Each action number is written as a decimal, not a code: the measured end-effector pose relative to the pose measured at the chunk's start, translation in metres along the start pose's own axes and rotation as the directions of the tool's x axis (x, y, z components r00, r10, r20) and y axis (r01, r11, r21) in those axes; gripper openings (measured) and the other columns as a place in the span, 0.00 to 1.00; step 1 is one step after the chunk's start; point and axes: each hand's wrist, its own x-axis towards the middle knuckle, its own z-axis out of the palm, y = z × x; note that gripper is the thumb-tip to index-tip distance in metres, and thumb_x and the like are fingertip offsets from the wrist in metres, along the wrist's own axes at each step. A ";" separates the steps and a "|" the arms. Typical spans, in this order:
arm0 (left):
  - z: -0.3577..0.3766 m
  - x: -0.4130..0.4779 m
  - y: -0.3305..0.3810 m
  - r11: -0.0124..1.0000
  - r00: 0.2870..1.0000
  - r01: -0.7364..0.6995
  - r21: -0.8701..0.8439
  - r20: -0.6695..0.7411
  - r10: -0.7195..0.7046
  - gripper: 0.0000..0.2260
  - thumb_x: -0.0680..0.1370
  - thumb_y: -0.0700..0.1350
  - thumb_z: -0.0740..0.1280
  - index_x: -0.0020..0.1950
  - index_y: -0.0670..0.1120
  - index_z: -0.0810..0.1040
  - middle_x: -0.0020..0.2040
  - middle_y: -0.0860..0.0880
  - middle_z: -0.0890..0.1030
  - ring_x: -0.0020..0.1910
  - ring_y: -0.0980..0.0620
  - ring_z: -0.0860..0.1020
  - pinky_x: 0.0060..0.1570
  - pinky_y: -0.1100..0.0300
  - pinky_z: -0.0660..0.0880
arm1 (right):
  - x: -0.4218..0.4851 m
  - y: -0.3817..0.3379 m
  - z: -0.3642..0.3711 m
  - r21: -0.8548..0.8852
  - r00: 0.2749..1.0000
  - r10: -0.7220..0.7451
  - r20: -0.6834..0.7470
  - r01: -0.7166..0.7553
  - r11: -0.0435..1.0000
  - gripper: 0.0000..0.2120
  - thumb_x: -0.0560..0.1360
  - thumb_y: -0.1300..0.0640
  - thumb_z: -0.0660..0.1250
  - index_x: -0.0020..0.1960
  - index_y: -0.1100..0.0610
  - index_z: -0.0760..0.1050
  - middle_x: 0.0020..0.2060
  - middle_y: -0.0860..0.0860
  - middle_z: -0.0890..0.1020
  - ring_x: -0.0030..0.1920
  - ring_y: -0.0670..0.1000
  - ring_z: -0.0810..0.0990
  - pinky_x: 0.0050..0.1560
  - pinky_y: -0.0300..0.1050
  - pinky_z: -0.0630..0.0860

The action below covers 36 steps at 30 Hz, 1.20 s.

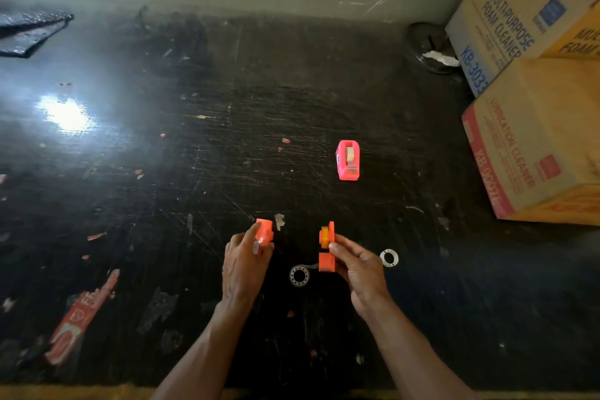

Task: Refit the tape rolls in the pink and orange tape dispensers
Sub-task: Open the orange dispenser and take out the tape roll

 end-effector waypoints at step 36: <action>0.026 0.028 0.031 0.966 0.941 -0.189 -0.178 0.248 0.230 0.19 0.79 0.47 0.73 0.70 0.53 0.78 0.62 0.54 0.83 0.59 0.59 0.81 0.60 0.62 0.79 | 0.007 -0.004 -0.003 0.038 0.995 -0.013 -0.102 0.017 0.999 0.13 0.77 0.60 0.73 0.61 0.53 0.84 0.53 0.53 0.89 0.54 0.51 0.88 0.60 0.51 0.81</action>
